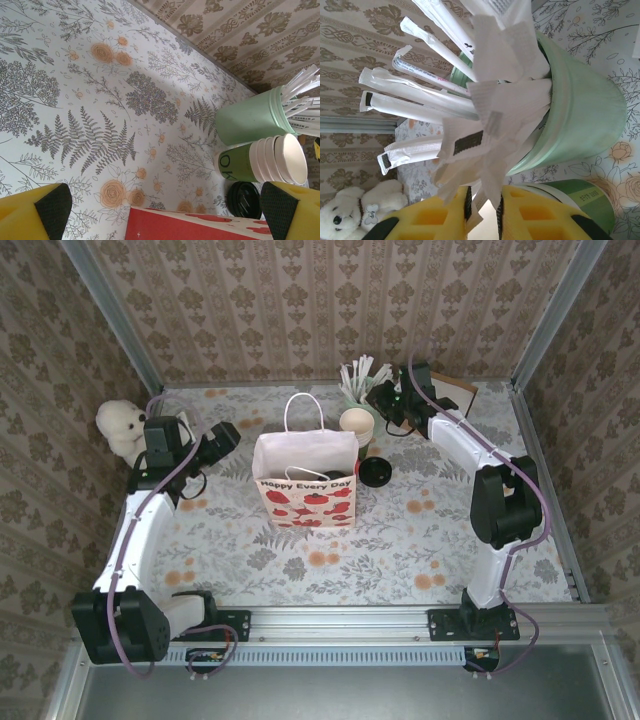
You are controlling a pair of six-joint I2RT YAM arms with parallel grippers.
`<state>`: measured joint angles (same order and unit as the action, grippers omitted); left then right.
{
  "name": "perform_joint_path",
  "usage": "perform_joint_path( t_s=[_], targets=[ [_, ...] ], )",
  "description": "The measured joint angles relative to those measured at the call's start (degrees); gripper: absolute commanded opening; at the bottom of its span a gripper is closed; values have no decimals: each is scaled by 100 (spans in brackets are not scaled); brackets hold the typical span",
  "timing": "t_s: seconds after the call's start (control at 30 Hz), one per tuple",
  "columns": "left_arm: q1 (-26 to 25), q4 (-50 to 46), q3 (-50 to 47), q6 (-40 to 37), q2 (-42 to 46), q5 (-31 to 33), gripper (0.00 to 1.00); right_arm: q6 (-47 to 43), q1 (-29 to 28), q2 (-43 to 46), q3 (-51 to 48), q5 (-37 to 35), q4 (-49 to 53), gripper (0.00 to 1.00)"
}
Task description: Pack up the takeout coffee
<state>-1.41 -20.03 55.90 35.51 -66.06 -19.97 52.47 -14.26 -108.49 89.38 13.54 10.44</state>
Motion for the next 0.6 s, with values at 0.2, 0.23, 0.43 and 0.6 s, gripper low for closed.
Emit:
perform_joint_path(
  t_s=[0.2,0.23,0.43,0.6],
  targets=[
    [0,39,0,2,0,-11,100,-116,0,46,0,-96,55,11],
    [0,39,2,2,0,-20,100,-146,0,79,0,-98,83,10],
    [0,39,2,0,0,-63,100,-457,0,356,4,-98,494,6],
    [0,42,61,-46,0,-140,100,-903,0,614,96,-39,1165,6]
  ],
)
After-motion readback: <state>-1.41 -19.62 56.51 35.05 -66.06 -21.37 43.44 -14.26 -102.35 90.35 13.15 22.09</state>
